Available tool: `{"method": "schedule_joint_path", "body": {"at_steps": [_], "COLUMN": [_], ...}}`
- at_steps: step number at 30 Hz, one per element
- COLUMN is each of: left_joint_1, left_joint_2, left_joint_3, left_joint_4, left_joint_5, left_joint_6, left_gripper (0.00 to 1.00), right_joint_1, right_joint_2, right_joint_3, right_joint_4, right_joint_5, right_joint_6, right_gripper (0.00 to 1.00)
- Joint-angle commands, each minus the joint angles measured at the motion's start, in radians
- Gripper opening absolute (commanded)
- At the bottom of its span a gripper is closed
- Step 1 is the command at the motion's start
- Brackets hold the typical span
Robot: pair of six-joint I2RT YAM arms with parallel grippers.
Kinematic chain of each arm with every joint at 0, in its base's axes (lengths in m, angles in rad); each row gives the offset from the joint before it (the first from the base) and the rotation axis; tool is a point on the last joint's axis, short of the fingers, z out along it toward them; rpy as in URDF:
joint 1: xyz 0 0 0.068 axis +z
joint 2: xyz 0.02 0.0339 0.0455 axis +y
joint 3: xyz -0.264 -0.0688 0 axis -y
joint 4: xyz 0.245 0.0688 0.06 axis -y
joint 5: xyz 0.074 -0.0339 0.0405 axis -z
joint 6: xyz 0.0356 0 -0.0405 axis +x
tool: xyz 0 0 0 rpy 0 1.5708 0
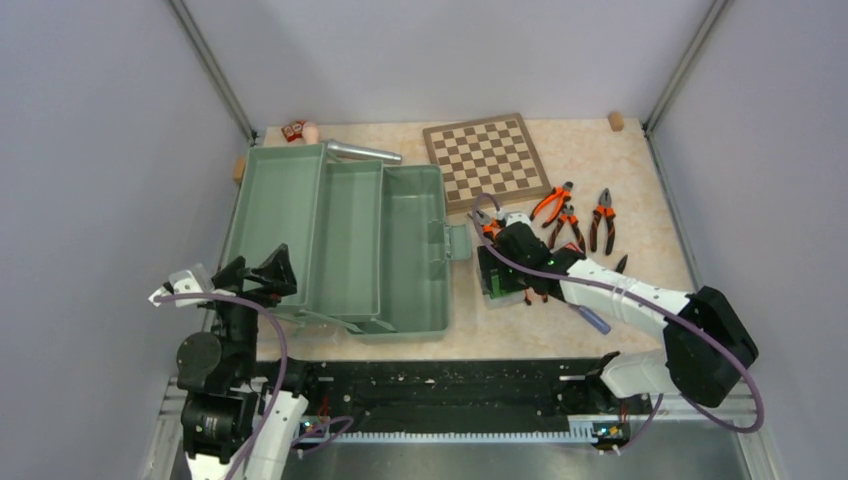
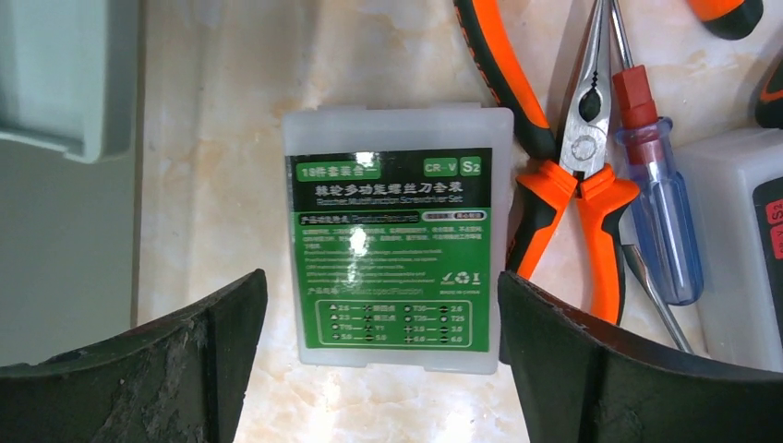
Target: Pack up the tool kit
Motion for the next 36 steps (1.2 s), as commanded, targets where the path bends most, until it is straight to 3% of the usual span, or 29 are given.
{"method": "schedule_joint_path", "body": {"at_steps": [1,21,23,29,36], "left_joint_1": [-0.003,-0.004,-0.003,-0.003,-0.004], "left_joint_2": [-0.011,0.02,0.023,0.028,0.03], "left_joint_3": [-0.014,-0.022,-0.014,0.014,0.018], "left_joint_4": [0.089,0.083,0.073,0.046,0.042], "left_joint_5": [-0.048,-0.025,-0.026,-0.036,-0.034], "left_joint_6": [0.034,0.032,0.031,0.041,0.03], "left_gripper": [0.99,0.98,0.98,0.98,0.98], "right_joint_1": [-0.014,0.023,0.028,0.03,0.036], "right_joint_2": [0.054,0.182,0.191,0.116,-0.057], "right_joint_3": [0.004,0.066,0.064,0.079,0.165], "right_joint_4": [0.042,0.051,0.053,0.021,-0.067], "right_joint_5": [0.006,0.069,0.078,0.082,0.13], "right_joint_6": [0.008,0.006,0.004,-0.008,-0.081], "right_gripper": [0.92,0.92,0.89,0.67,0.58]}}
